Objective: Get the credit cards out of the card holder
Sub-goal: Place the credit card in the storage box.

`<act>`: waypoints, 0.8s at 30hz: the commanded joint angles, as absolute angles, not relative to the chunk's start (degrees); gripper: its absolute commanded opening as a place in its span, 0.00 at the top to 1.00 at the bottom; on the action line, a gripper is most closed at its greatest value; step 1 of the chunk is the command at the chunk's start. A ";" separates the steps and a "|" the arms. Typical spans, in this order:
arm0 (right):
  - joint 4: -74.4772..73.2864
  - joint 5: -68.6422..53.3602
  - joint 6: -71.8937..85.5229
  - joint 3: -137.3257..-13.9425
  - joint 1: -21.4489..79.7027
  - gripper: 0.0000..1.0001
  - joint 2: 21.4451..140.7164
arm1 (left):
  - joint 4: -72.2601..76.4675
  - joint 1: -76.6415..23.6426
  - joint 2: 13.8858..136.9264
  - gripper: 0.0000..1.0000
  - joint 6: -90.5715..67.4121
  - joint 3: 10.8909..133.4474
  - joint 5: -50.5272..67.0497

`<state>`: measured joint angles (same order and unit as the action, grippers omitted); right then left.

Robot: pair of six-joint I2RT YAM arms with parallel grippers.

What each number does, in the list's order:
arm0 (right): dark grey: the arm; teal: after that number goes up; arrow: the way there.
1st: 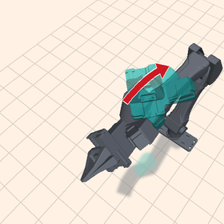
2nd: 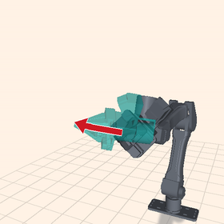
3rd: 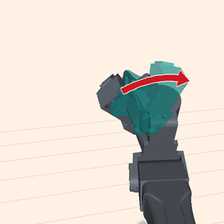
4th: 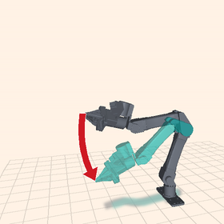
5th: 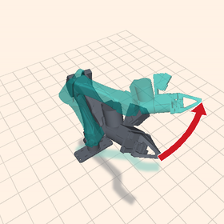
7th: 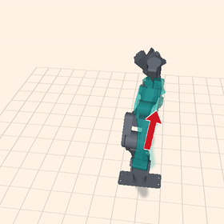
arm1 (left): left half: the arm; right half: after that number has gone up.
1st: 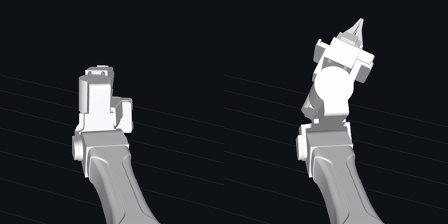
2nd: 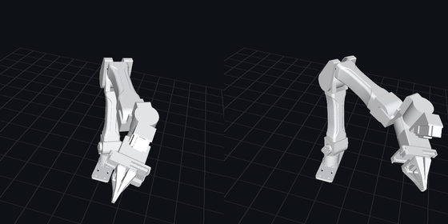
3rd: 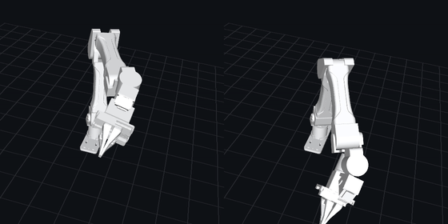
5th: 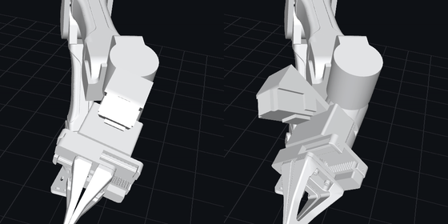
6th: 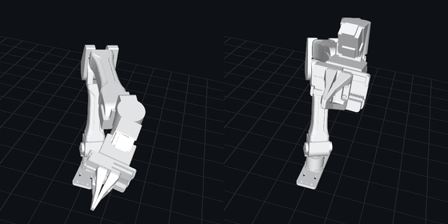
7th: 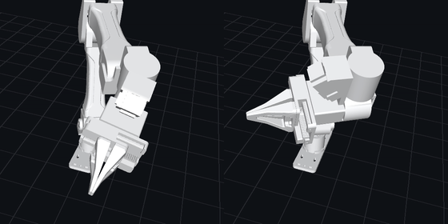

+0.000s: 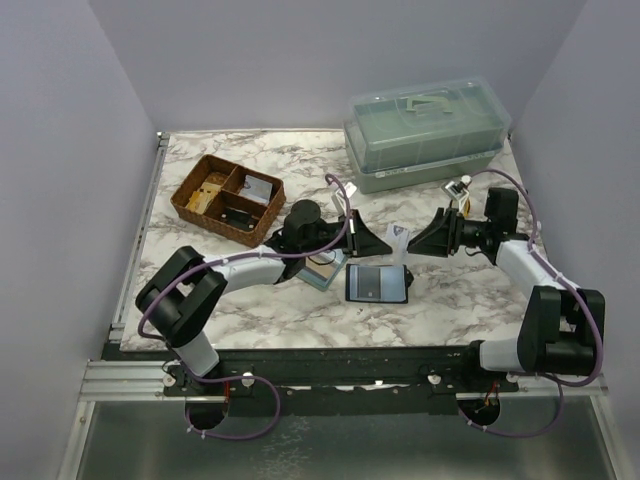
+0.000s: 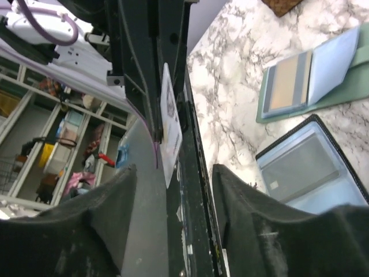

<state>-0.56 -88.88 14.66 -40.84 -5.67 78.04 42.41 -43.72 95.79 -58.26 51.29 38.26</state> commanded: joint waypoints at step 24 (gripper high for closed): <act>-39.59 -80.66 -29.16 -53.39 -7.98 0.28 77.35 | 13.88 -9.94 88.64 1.00 -71.67 51.66 -8.49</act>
<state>-36.56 -81.47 -25.82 -51.81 -7.38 76.49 18.46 -12.27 84.44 -70.96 48.45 -1.17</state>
